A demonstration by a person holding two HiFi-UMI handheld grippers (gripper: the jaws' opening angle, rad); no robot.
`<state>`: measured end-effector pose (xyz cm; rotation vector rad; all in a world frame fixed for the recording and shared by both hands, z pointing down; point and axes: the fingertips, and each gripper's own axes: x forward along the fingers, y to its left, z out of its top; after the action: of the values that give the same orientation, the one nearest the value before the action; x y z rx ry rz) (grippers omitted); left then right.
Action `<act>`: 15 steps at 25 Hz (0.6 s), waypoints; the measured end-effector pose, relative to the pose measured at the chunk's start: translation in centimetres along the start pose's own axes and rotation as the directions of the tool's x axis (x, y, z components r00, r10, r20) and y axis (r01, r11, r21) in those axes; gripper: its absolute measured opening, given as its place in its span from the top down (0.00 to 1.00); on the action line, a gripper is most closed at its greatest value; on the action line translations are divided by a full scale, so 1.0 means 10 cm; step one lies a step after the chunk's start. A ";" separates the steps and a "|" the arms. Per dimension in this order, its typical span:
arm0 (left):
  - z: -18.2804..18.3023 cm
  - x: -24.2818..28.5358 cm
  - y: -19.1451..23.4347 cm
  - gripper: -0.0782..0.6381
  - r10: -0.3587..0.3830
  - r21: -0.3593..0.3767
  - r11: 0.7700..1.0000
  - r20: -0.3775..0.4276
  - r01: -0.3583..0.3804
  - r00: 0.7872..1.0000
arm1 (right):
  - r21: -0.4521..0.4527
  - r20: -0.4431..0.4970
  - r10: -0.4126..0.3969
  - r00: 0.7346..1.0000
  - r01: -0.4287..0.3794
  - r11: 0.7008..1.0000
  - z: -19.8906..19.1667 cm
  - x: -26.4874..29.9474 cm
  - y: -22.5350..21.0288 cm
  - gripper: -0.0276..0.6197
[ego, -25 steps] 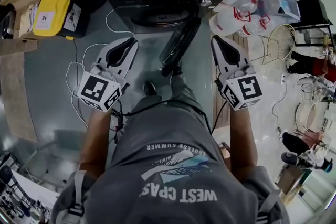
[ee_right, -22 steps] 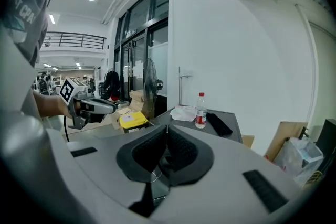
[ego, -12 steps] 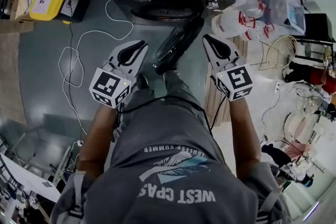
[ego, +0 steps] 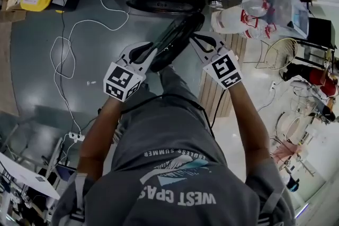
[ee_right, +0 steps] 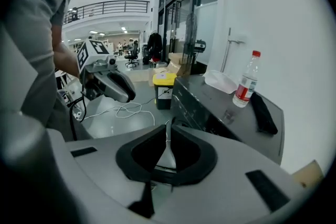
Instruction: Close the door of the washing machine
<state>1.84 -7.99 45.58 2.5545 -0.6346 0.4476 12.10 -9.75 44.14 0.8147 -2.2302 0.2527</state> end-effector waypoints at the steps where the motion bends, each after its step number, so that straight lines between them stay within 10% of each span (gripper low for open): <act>1: -0.06 0.04 0.01 0.82 -0.003 -0.006 1.000 -0.011 0.003 1.000 | -0.018 -0.018 0.026 0.999 -0.027 0.999 -0.06 0.07 0.03 0.90; 8: -0.45 0.41 0.06 0.77 -0.040 -0.029 0.999 -0.095 0.037 0.995 | -0.167 -0.190 0.180 0.965 -0.212 0.963 -0.65 0.52 0.15 0.77; 15: -0.92 0.80 0.02 0.67 -0.087 -0.050 0.996 -0.197 0.078 0.977 | -0.311 -0.368 0.275 0.888 -0.396 0.864 -1.21 0.81 0.22 0.69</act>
<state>6.72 -6.28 56.61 2.4458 -0.4589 0.6439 13.45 -6.98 58.58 0.1500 -2.0137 0.0991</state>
